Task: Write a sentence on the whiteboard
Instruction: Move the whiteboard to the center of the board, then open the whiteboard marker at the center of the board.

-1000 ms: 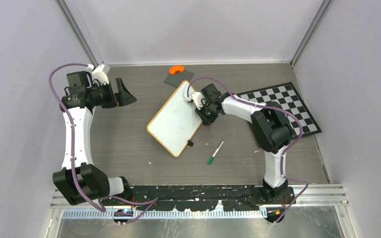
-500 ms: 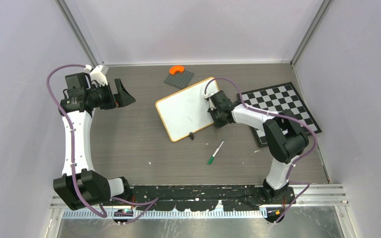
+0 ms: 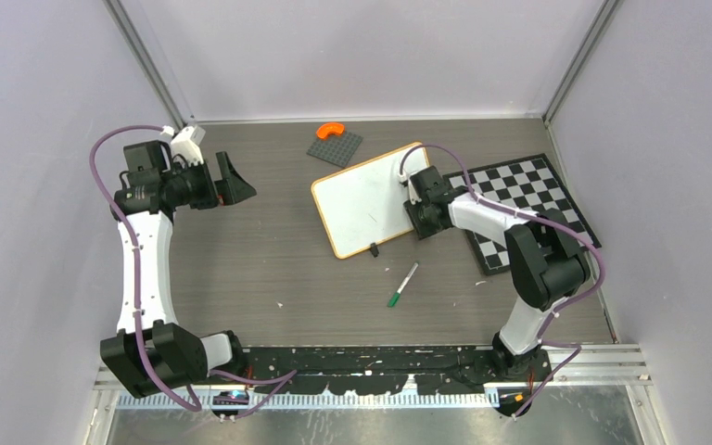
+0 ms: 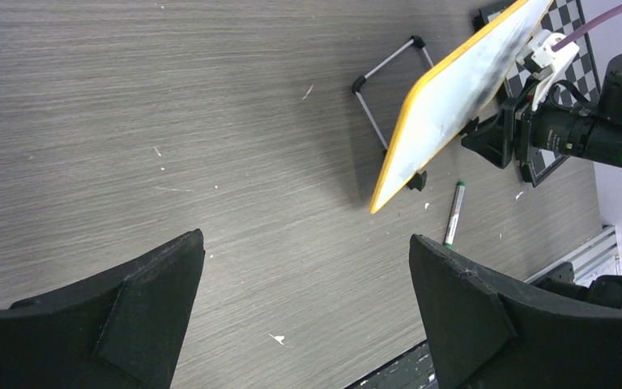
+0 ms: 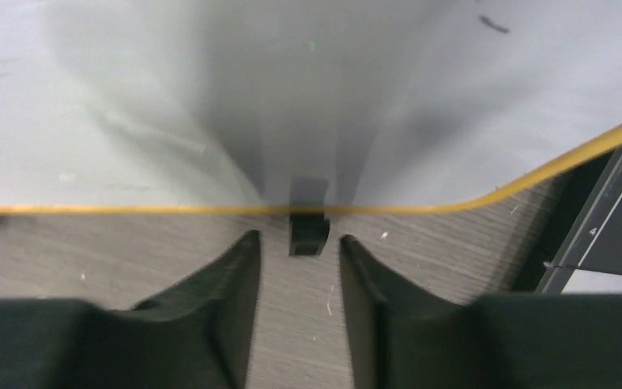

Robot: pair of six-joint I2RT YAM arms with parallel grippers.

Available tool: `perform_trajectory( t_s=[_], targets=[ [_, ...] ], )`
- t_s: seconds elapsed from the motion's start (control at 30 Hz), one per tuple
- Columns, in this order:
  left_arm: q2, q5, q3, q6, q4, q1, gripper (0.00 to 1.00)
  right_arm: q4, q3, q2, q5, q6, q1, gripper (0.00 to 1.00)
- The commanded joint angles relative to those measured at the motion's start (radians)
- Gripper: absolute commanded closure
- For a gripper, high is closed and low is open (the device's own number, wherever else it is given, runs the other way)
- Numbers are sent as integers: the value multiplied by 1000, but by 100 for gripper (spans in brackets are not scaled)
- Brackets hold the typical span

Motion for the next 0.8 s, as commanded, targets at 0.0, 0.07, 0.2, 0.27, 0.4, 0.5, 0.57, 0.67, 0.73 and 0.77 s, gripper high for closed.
perform_trajectory(
  t_s=[0.0,0.07,0.2,0.27,0.4,0.5,0.57,0.67,0.73,0.77],
  targets=[
    [-23,51,34,39,-42,4,0,-102,21,-109,-74,-44,-13,47],
    [-21,73,44,60,-70,5,0,-166,38,-143,-150,-89,-13,43],
    [-14,134,66,112,-138,4,0,-289,38,-219,-309,-216,-14,39],
    [-12,157,73,124,-159,4,0,-337,21,-272,-395,-287,-14,35],
    [-16,217,81,169,-209,3,0,-389,-36,-394,-580,-510,18,17],
    [-21,250,77,178,-224,3,0,-385,-35,-410,-531,-620,114,17],
    [-21,273,75,184,-234,3,0,-421,-3,-366,-512,-726,149,17],
    [-18,300,78,184,-249,3,0,-429,-11,-304,-458,-897,199,16],
    [-17,295,82,182,-260,3,0,-417,-35,-268,-411,-1001,229,16],
    [-16,288,84,182,-264,3,0,-403,-53,-254,-400,-1036,238,16]
  ],
)
